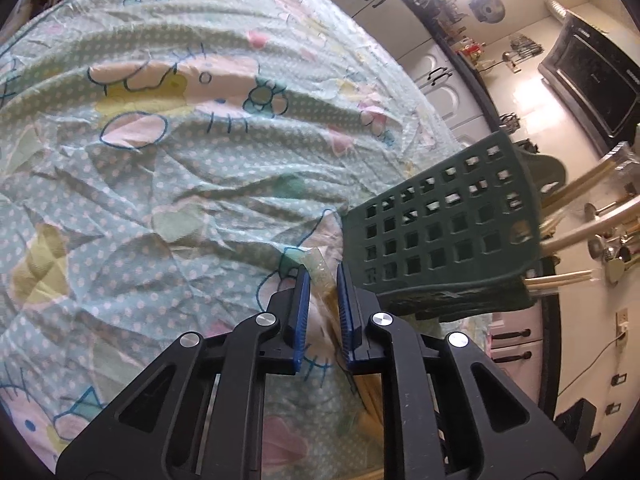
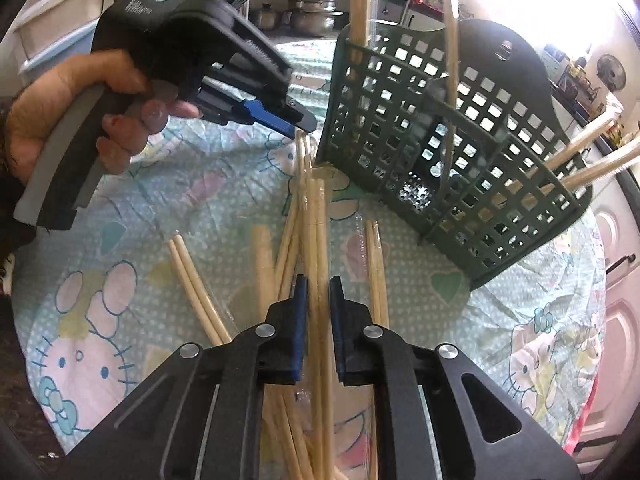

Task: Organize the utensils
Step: 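Lower the right tool to the chopstick pile and close on a chopstick, then lift the chopstick upright with the right tool above the green caddy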

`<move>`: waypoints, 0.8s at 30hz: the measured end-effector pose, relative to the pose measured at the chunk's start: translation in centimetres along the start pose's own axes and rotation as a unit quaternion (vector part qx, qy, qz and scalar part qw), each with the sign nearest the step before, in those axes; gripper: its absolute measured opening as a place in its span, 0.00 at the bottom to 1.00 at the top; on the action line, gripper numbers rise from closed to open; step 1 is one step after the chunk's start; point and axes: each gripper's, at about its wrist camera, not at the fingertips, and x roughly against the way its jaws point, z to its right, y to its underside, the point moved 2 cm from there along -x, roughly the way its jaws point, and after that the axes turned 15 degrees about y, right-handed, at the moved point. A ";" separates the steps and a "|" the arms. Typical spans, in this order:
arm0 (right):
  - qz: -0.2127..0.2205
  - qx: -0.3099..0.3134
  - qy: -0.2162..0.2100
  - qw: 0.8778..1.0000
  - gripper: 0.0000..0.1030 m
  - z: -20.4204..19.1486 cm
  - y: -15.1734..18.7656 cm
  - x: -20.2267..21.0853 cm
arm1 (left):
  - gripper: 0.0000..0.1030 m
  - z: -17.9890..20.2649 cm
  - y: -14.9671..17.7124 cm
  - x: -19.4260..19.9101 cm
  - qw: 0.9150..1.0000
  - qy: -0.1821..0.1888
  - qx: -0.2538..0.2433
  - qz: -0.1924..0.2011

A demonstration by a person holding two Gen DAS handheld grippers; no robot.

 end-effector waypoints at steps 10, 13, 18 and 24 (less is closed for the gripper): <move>0.028 -0.066 -0.009 0.997 0.11 2.3 0.9 3.1 | 0.05 3.6 1.0 3.0 0.998 0.035 -0.051 0.030; 0.039 -0.084 -0.007 0.996 0.11 3.7 1.0 4.2 | 0.04 5.1 1.6 4.1 0.996 0.051 -0.066 0.038; 0.061 -0.115 -0.001 0.991 0.11 5.1 1.1 5.8 | 0.04 7.4 2.6 5.5 0.992 0.071 -0.094 0.046; 0.080 -0.138 0.003 0.987 0.11 5.9 1.1 6.9 | 0.03 10.2 3.7 6.4 0.986 0.087 -0.130 0.049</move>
